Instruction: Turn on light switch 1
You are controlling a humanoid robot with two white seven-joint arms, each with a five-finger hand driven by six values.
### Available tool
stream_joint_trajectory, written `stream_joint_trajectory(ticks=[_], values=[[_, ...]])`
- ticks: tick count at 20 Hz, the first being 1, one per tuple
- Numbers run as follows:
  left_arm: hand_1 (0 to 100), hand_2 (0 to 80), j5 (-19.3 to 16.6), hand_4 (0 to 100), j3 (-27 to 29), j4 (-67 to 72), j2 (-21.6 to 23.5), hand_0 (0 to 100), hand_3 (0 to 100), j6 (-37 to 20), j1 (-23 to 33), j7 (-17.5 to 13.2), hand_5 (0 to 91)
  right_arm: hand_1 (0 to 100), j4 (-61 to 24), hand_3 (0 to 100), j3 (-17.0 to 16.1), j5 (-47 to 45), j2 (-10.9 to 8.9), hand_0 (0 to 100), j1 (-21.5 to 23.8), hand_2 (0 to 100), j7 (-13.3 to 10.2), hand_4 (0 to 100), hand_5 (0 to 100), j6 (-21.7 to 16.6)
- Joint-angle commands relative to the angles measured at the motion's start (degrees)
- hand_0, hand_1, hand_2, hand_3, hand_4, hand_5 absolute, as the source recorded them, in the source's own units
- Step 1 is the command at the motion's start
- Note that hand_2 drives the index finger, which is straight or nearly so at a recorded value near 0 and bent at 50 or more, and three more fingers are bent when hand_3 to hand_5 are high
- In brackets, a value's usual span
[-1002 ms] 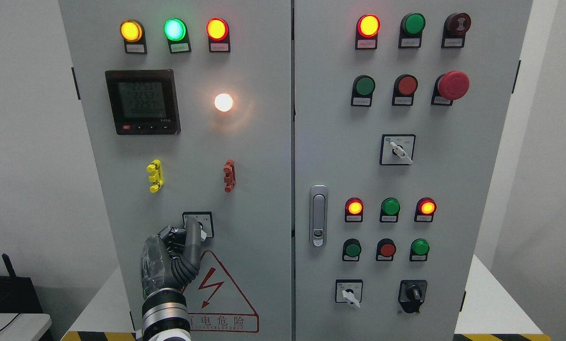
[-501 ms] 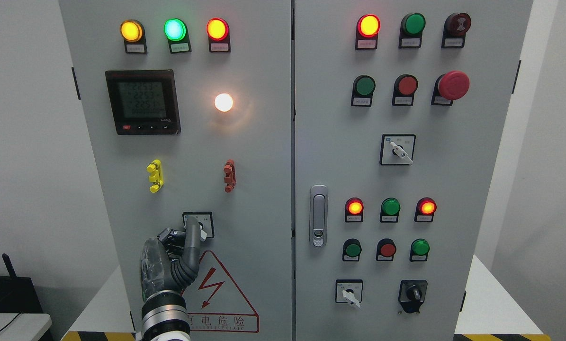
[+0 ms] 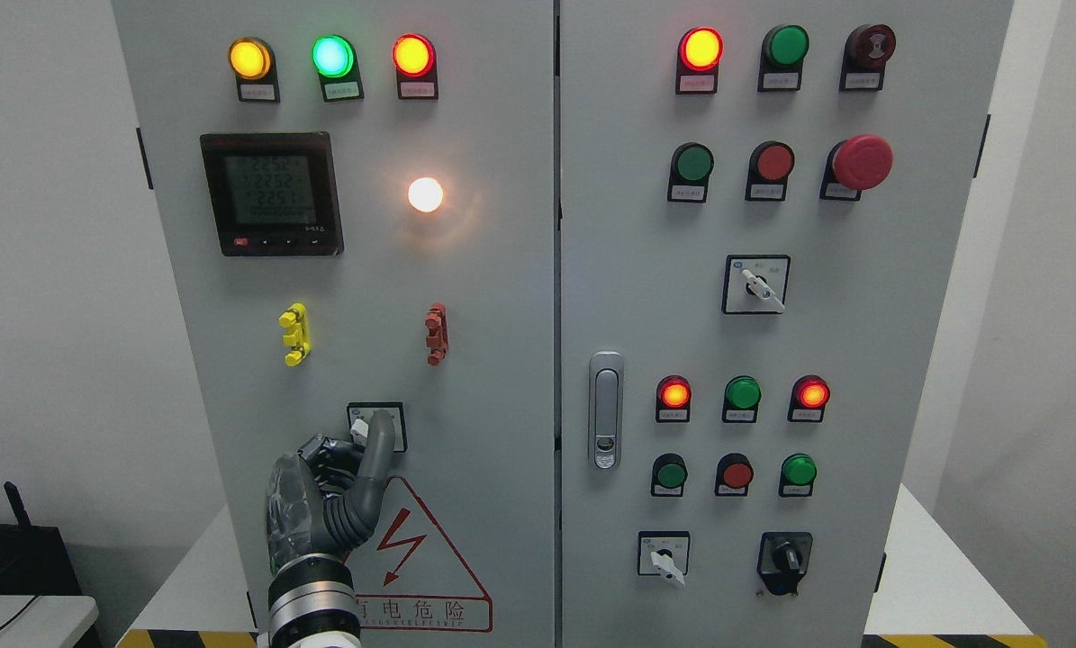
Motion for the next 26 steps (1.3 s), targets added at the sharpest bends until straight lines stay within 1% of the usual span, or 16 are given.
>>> stream_joint_trajectory(ticks=[1,5,9,11,13,14,16,17,19,20,21,22,23,24,25,26], values=[[34,65.9,-0.05,79,-0.02,-1.56,0.05,5,79,-0.45,1.13,-0.38,65.4,39,0.00,0,0.97,-1.41,0.06,12,0.00,0,-0.02,0,0,0.00],[34,66.5,-0.14,79,-0.02,-2.87,0.14,4,79,-0.45,2.01,-0.38,65.3,39,0.00,0,0.97,-1.41,0.06,12,0.00,0,-0.02,0,0,0.00],[34,67.0,-0.22,79,0.15,-4.81,0.23,3,80,-0.98,5.09,-0.38,65.1,39,0.00,0,0.97,-1.41,0.06,12,0.00,0,-0.02,0,0,0.00],[34,67.3,-0.22,80,0.77,-5.69,0.41,4,81,-3.88,7.55,-0.55,65.1,39,0.00,0,0.97,-1.41,-0.03,12,0.00,0,-0.02,0,0,0.00],[35,67.6,-0.22,80,2.35,-5.69,0.93,4,81,-11.09,10.89,-1.52,64.8,39,0.00,0,0.97,-1.41,0.06,12,0.00,0,-0.02,0,0,0.00],[35,67.7,-0.22,80,3.84,-5.69,1.29,4,81,-15.66,13.61,-3.10,63.7,39,0.00,0,0.97,-1.41,-0.03,12,0.00,0,-0.02,0,0,0.00],[36,67.1,-0.31,80,7.18,-5.51,2.78,3,81,-24.62,19.68,-7.23,61.9,39,0.00,0,0.97,-1.41,0.06,12,0.00,0,-0.02,0,0,0.00],[36,66.7,-0.31,81,9.73,-5.25,3.39,2,83,-28.40,22.84,-9.17,60.6,39,0.00,0,0.97,-1.41,0.06,12,0.00,0,-0.02,0,0,0.00],[35,65.0,-0.31,82,15.44,-4.81,3.57,2,84,-32.89,28.11,-12.95,57.1,39,0.00,0,0.97,-1.41,0.06,12,0.00,0,-0.02,0,0,0.00],[34,63.4,-0.22,81,18.61,-3.93,3.83,2,84,-34.91,30.57,-15.23,51.2,39,0.00,0,0.97,-1.41,0.06,12,0.00,0,-0.02,0,0,0.00],[34,62.5,-0.14,80,21.86,-2.17,4.27,1,84,-37.46,32.33,-17.52,49.3,39,0.00,0,0.97,-1.41,0.06,12,0.00,0,-0.02,0,0,0.00],[32,57.8,-0.05,76,25.46,0.11,4.45,1,81,-40.97,33.74,-19.63,35.4,39,0.00,0,0.97,-1.41,0.06,12,0.00,0,-0.02,0,0,0.00],[31,51.8,-0.05,70,29.24,3.01,4.45,1,76,-45.19,35.06,-22.00,26.3,39,0.00,0,0.97,-1.41,0.06,12,0.00,0,-0.02,0,0,0.00],[31,50.8,-0.05,69,32.76,6.27,4.45,1,75,-49.41,36.20,-24.11,24.6,39,0.00,0,0.97,-1.41,0.06,12,0.00,0,-0.02,0,0,0.00],[30,41.5,-0.14,60,36.01,9.52,4.45,1,65,-53.28,37.25,-26.04,16.5,39,0.00,0,0.97,-1.41,0.06,12,0.00,0,-0.02,0,0,0.00],[28,35.9,-0.05,54,39.00,12.95,4.45,0,56,-56.44,38.22,-27.80,14.2,39,0.00,0,0.97,-1.41,0.06,12,0.00,0,-0.02,0,0,0.00]])
